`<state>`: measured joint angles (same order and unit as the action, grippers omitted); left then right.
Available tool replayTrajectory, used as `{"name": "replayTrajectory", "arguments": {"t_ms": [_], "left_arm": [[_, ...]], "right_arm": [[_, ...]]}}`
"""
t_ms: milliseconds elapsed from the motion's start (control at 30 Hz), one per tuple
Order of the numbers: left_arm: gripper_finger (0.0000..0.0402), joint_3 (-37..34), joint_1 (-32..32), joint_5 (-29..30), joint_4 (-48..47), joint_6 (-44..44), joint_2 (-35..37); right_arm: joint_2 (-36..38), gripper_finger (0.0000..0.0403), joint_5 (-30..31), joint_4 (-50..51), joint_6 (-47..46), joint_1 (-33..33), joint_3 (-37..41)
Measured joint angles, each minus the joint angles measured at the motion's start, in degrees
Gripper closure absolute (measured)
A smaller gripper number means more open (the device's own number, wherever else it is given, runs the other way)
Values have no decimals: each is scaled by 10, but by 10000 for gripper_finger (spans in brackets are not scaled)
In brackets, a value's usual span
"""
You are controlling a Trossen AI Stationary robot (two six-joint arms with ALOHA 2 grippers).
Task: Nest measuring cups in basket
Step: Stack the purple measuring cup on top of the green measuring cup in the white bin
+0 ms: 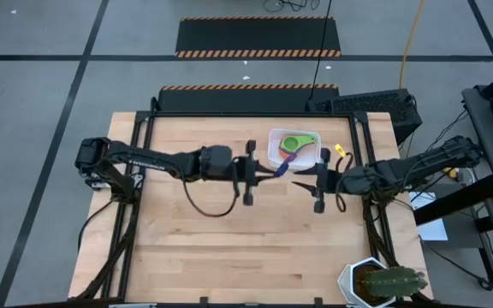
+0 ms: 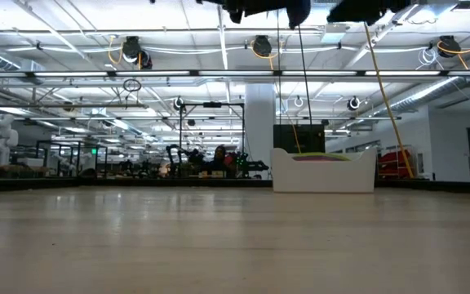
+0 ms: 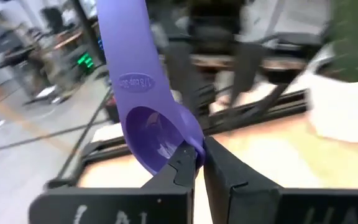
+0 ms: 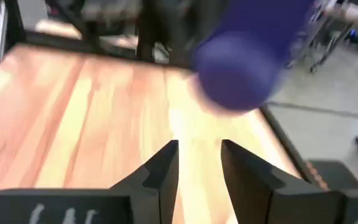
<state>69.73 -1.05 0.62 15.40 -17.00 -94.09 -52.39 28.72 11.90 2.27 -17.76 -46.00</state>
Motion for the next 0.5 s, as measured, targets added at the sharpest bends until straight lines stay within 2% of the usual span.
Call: {"name": "replayTrajectory", "arguments": {"t_ms": [133, 233, 500], "left_arm": [[387, 80, 24, 40, -113, -13, -22], [387, 119, 49, 43, -143, -12, -36], [388, 180, 99, 49, -138, 5, -97]], "right_arm": [[1, 287, 0, 78, -32, 0, 0], [11, 287, 0, 125, -34, 0, 0], [86, 287, 0, 192, -55, 0, 0]]}}
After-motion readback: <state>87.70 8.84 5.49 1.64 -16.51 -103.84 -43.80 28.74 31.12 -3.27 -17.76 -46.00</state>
